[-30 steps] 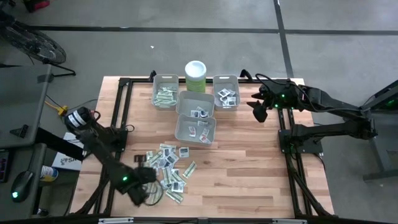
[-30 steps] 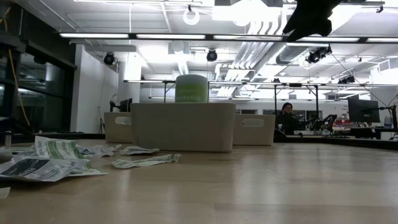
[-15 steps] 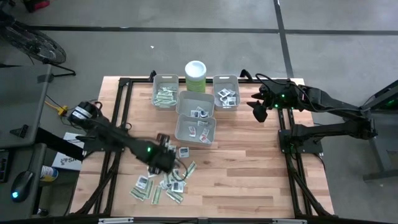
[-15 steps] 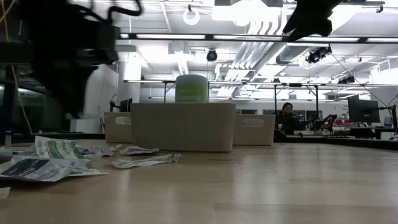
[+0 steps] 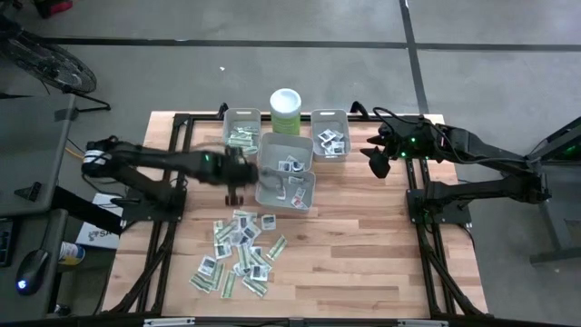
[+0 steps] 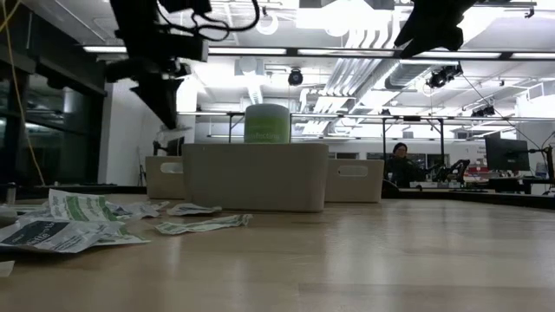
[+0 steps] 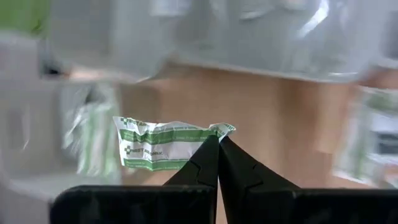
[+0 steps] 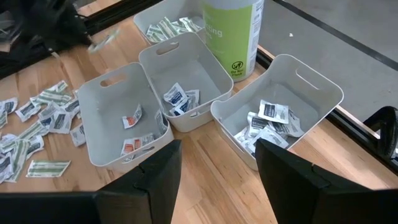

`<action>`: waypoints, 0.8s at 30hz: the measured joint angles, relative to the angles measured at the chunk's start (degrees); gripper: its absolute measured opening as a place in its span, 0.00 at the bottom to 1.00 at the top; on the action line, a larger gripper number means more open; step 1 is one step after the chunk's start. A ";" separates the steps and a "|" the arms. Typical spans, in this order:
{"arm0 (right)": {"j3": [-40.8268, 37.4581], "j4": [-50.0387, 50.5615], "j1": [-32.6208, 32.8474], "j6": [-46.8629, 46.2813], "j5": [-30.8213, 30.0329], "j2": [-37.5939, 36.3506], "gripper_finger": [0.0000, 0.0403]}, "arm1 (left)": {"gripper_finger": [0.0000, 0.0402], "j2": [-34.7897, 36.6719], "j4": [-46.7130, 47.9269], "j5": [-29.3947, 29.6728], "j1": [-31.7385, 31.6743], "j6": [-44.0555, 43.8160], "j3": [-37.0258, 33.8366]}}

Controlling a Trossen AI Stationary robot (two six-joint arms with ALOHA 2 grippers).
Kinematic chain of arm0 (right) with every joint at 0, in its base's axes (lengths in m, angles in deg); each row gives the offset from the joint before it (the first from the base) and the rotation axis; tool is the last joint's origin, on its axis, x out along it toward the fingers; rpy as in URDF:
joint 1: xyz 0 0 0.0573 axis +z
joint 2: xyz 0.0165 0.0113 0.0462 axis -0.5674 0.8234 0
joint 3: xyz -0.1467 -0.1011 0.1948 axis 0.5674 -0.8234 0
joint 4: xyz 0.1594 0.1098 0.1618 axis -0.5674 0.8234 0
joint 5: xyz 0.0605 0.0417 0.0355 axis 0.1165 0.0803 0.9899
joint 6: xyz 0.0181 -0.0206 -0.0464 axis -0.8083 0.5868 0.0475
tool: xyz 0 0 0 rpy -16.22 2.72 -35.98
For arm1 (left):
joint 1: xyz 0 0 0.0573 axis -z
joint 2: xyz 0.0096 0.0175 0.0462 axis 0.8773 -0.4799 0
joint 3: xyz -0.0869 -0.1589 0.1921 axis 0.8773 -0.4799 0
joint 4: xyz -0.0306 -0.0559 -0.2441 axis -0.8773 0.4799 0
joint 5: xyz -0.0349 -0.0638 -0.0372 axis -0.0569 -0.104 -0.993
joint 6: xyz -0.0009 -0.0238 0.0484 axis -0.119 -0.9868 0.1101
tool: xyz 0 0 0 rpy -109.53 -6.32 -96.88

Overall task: Pick & Place First Aid Supplies
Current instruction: Put the bandage pack into the left bin

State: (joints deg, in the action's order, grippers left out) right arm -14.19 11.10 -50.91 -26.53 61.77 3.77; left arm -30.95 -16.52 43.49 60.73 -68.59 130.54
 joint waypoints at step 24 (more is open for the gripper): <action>0.00 0.02 0.00 -1.53 -7.52 0.00 0.49 | 0.00 -4.70 -17.37 -17.98 -36.32 -43.19 0.00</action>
State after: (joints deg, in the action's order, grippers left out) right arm -14.19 11.12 -50.91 -28.06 54.25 3.77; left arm -35.65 -33.90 25.51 24.40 -111.78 130.54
